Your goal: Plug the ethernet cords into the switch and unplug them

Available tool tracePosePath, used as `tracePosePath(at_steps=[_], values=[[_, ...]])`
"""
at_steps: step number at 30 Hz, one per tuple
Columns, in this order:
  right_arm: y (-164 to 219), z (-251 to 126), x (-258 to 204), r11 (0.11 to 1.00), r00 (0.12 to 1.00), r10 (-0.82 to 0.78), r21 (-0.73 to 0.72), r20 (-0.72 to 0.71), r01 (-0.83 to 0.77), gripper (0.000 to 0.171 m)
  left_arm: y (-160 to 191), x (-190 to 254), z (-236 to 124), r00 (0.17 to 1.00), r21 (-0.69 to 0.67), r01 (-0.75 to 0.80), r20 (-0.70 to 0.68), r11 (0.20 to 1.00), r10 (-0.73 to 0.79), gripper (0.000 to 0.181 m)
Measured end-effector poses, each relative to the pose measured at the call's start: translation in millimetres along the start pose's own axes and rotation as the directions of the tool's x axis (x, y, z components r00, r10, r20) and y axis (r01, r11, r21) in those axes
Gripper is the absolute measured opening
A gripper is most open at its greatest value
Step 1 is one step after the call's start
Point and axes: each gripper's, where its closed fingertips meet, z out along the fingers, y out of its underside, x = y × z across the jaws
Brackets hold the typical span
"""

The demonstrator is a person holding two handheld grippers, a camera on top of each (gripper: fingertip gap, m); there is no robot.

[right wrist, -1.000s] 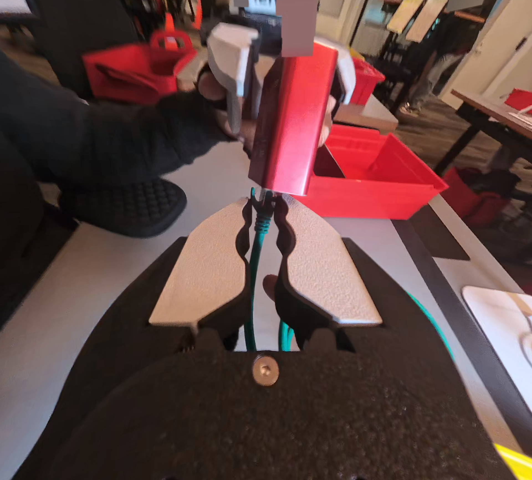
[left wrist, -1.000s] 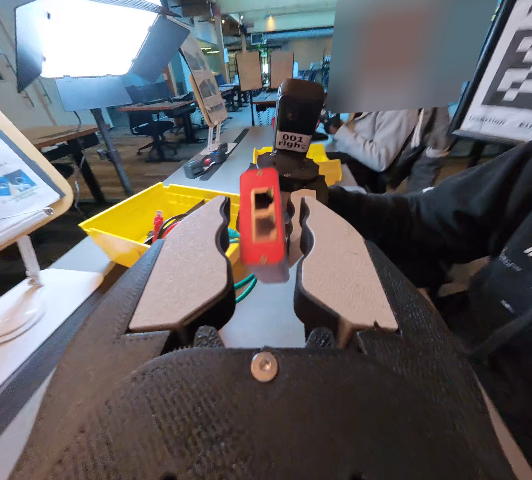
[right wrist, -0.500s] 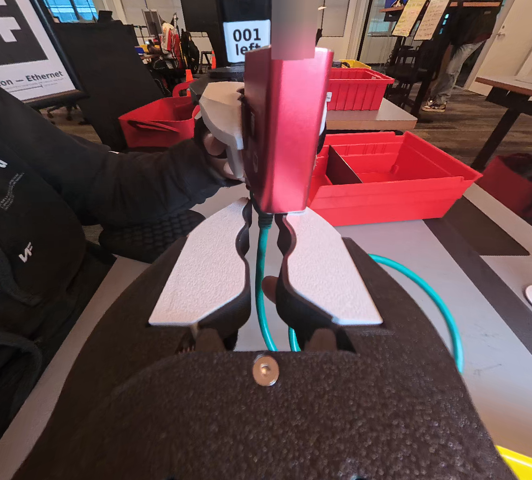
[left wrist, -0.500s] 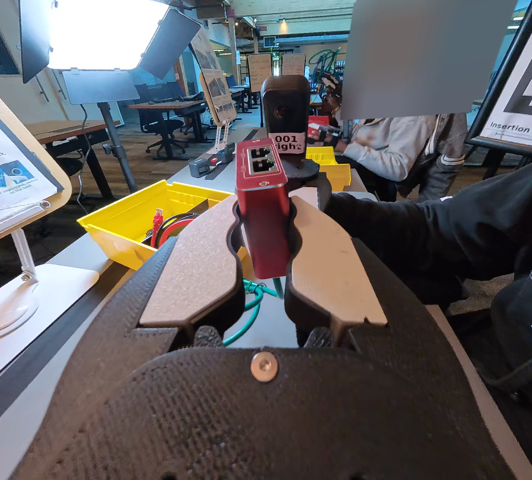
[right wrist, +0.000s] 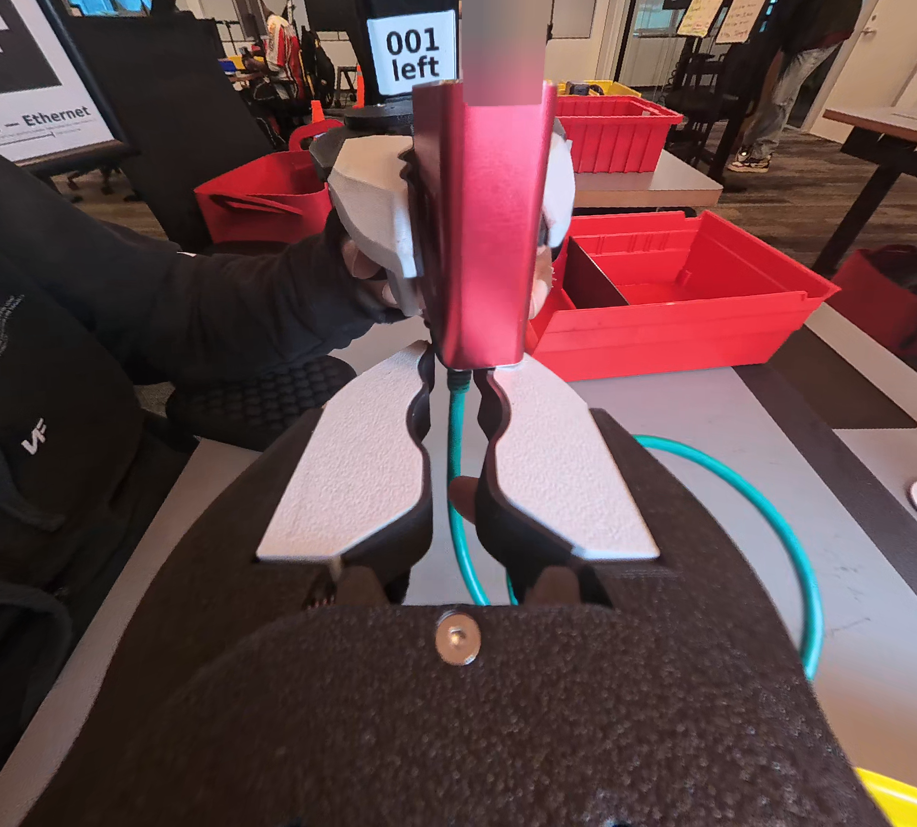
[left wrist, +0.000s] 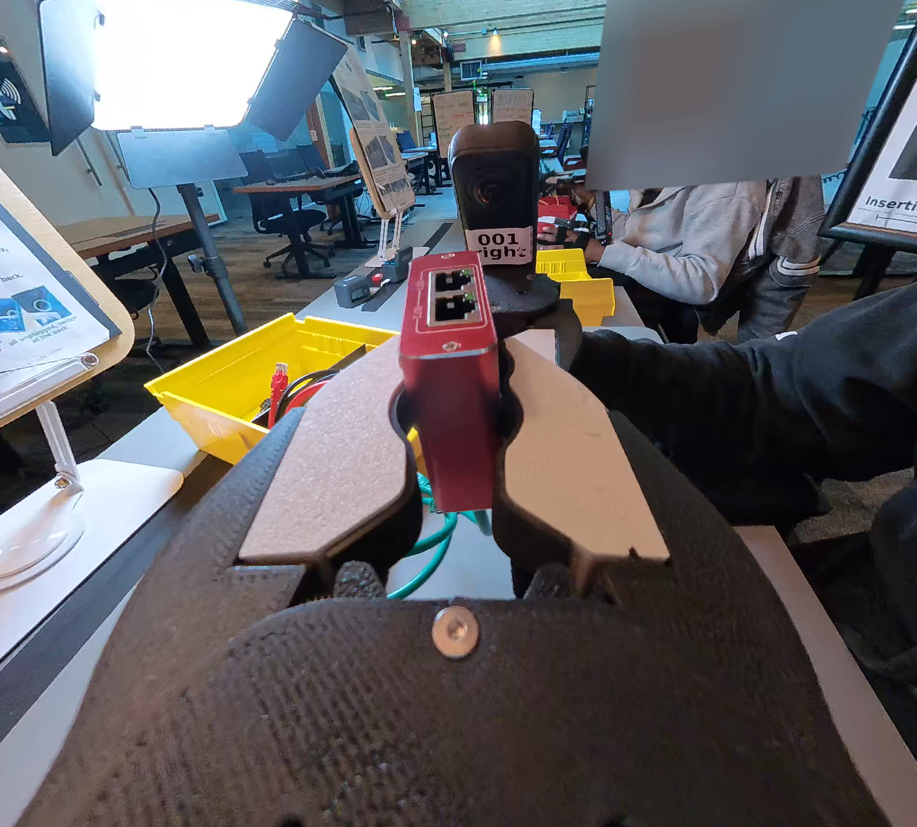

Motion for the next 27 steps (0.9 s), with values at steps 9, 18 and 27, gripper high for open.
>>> tracePosePath(at_steps=[9,18,27], values=[[-12,1,3,0.988,0.993,0.115,0.104,0.02,-0.117,0.015,-12,-7,-7,0.997,0.134,0.079,-0.01,0.988,-0.078,0.03],[-22,0,10,0.956,0.974,0.223,0.189,0.023,-0.224,0.017,-20,-15,-11,0.995,0.223,0.078,0.045,0.972,-0.09,0.029],[-26,3,11,0.934,0.958,0.285,0.219,0.026,-0.284,0.016,-24,-12,-14,0.997,0.212,0.014,0.074,0.977,-0.031,0.029]])
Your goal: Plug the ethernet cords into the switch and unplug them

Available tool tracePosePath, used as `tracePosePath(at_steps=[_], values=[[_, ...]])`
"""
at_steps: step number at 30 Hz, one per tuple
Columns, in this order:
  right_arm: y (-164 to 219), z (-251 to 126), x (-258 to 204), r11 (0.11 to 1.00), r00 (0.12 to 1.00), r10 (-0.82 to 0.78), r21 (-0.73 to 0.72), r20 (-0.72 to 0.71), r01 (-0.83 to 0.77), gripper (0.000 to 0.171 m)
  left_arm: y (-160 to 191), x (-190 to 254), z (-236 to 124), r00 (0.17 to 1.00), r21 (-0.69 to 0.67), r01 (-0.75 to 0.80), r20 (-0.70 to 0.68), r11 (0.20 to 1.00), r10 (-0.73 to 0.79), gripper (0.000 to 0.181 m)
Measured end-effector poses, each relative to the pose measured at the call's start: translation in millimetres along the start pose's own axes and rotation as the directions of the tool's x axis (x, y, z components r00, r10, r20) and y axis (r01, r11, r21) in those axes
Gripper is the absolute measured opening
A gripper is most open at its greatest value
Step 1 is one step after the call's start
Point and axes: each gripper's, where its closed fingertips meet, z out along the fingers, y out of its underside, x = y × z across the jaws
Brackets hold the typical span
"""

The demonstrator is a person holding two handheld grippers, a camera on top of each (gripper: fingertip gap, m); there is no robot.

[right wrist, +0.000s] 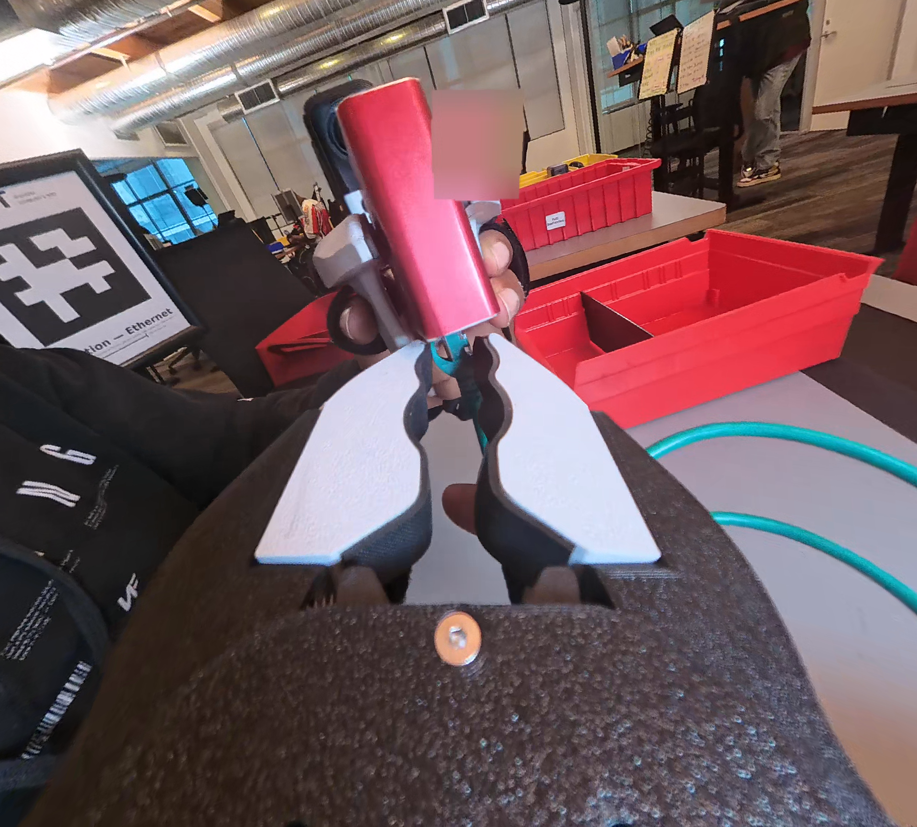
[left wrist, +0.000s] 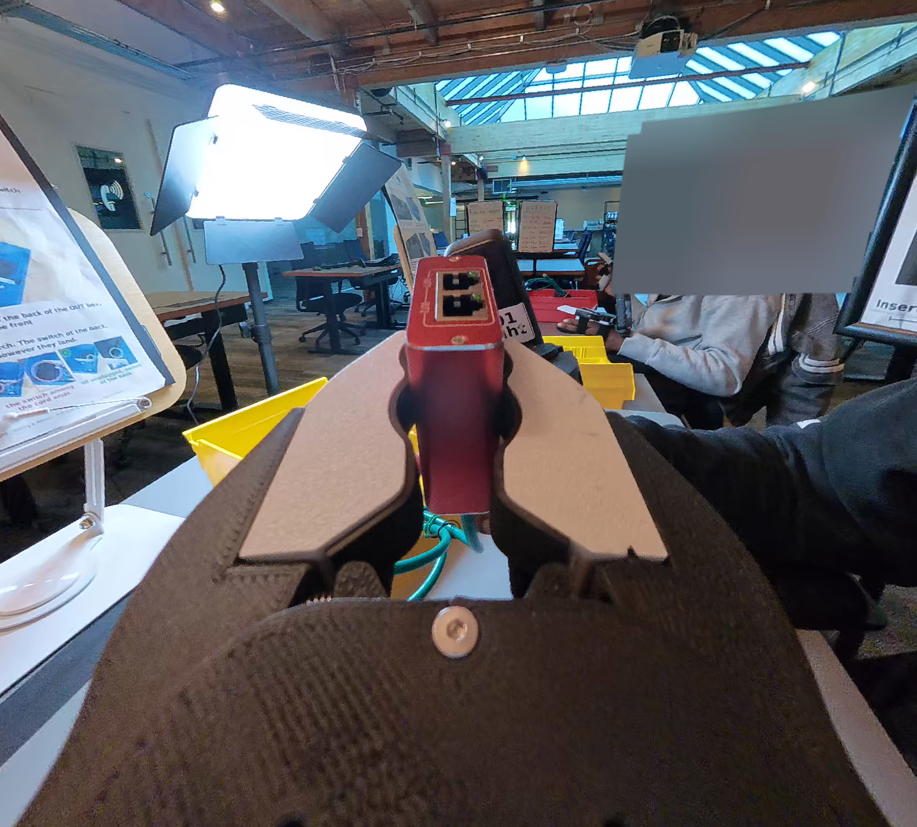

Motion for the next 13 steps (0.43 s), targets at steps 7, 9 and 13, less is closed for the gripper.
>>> tracePosePath(at_steps=[7,9,13], values=[[0,4,6,0.999,0.998,-0.033,0.035,-0.056,0.035,0.015,0,-1,-1,0.999,-0.026,-0.043,0.03,0.999,0.044,0.029],[2,5,9,0.998,0.997,-0.044,0.035,-0.068,0.046,0.015,2,-3,0,0.998,-0.025,-0.045,0.043,0.999,0.046,0.03],[9,6,11,0.998,0.998,-0.058,0.029,-0.038,0.06,0.015,1,0,1,0.998,-0.004,-0.062,0.027,0.998,0.063,0.03]])
